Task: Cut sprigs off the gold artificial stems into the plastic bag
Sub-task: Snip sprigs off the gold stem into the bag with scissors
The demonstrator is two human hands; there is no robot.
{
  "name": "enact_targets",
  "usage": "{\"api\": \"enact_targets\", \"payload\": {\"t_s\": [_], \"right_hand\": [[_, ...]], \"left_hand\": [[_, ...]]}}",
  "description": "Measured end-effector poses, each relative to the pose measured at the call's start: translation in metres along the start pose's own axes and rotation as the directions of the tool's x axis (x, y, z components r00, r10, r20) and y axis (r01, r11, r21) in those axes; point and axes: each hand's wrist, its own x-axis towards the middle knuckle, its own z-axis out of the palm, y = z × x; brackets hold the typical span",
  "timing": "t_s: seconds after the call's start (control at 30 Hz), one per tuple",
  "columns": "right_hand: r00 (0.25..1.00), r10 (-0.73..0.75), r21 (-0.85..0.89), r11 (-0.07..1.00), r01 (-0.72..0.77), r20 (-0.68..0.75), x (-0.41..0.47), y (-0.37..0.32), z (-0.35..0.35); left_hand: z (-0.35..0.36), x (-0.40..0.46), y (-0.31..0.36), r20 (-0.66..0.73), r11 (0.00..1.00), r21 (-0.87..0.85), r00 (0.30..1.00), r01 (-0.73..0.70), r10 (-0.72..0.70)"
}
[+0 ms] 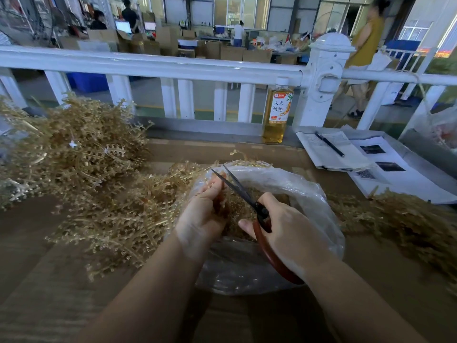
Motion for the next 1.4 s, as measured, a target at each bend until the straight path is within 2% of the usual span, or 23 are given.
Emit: {"api": "enact_targets", "payload": {"t_s": [0.43, 0.6, 0.87, 1.2, 1.4], "right_hand": [[0.998, -0.061, -0.079, 0.995, 0.058, -0.034, -0.0001, -0.0027, -0.004], [0.995, -0.065, -0.078, 0.995, 0.059, -0.08, -0.0019, -0.0018, -0.0021], [0.992, -0.062, -0.089, 0.995, 0.052, -0.107, -0.003, -0.0003, 0.0032], [0.995, -0.055, -0.034, 0.998, 0.052, -0.083, -0.0065, 0.0018, 0.0019], [0.996, -0.012, 0.091, 0.996, 0.02, -0.086, -0.007, -0.0002, 0.0001]], "left_hand": [[-0.0026, 0.0041, -0.002, -0.014, 0.999, 0.043, 0.999, 0.029, -0.029], [-0.0041, 0.0044, -0.003, 0.071, 0.998, 0.057, 0.997, 0.017, -0.021], [-0.0057, 0.0038, -0.0024, 0.093, 0.993, 0.113, 0.995, 0.015, -0.026], [-0.0023, 0.0016, -0.0067, 0.067, 0.989, 0.137, 0.996, -0.062, 0.053], [-0.0019, 0.0022, -0.0068, 0.105, 0.991, 0.127, 0.994, -0.033, 0.019]]}}
